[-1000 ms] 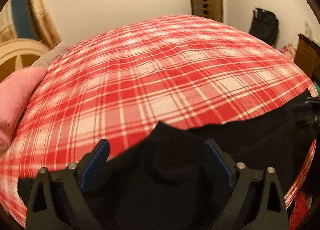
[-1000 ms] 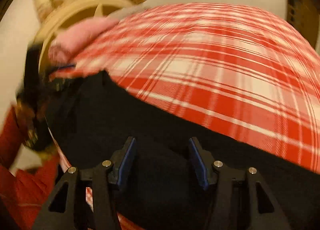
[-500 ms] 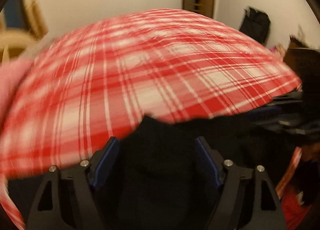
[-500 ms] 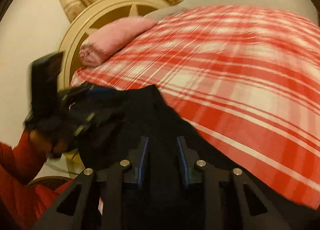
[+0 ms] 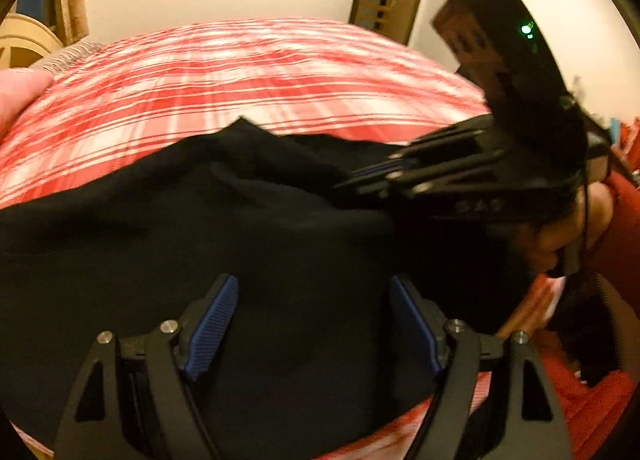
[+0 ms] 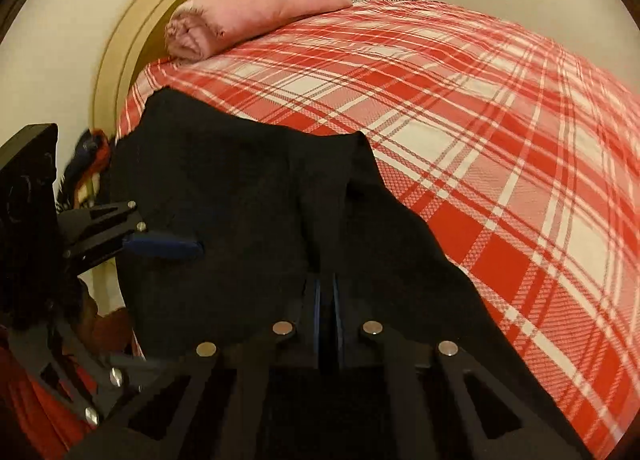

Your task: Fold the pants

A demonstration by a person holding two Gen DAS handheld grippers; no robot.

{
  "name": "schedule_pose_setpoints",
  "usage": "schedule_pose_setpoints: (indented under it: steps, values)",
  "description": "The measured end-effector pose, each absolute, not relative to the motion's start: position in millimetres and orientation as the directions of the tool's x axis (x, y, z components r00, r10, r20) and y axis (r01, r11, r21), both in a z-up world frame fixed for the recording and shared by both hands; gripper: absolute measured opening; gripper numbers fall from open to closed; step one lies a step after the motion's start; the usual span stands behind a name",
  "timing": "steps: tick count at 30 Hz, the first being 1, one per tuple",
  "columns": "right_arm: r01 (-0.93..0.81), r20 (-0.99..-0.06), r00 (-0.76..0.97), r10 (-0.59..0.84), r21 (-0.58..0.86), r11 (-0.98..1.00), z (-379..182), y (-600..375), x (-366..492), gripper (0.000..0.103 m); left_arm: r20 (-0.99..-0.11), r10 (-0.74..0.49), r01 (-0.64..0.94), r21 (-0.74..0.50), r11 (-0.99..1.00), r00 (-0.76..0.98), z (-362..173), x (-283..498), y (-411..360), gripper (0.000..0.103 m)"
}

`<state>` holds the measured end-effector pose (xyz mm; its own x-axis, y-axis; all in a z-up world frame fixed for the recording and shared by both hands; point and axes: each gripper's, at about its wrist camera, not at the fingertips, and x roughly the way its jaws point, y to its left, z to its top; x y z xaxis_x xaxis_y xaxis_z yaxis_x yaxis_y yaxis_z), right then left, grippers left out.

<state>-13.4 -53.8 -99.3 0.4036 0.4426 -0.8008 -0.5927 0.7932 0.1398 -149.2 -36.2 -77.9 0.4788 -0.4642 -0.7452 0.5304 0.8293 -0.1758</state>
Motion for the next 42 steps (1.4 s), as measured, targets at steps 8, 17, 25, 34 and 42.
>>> schedule_pose_setpoints:
  steps: [8, 17, 25, 34, 42]
  values:
    - [-0.576, -0.769, 0.523, 0.368, -0.001, 0.817, -67, -45, 6, 0.005, -0.766, -0.371, 0.576, -0.001, 0.817, 0.525, -89, -162, -61, 0.080]
    - [-0.389, -0.720, 0.614, 0.323, 0.079, 0.918, -71, -98, 12, 0.013, -0.773, -0.360, 0.585, 0.019, 0.811, 0.523, -90, -160, -64, 0.083]
    - [-0.143, -0.768, 0.606, 0.206, 0.150, 0.978, -59, -267, -64, 0.014, -0.781, -0.383, 0.612, -0.002, 0.791, 0.493, -89, -150, -65, 0.086]
    - [0.049, -0.591, 0.680, 0.433, 0.626, 0.778, -74, -313, -165, 0.063, -0.739, -0.498, 0.611, -0.149, 0.777, 0.453, -55, -141, -71, 0.086]
    - [0.059, -0.414, 0.636, 0.651, 0.867, 0.494, -123, -264, -195, 0.065, -0.735, -0.543, 0.757, -0.063, 0.651, 0.406, -52, -157, -118, 0.086]
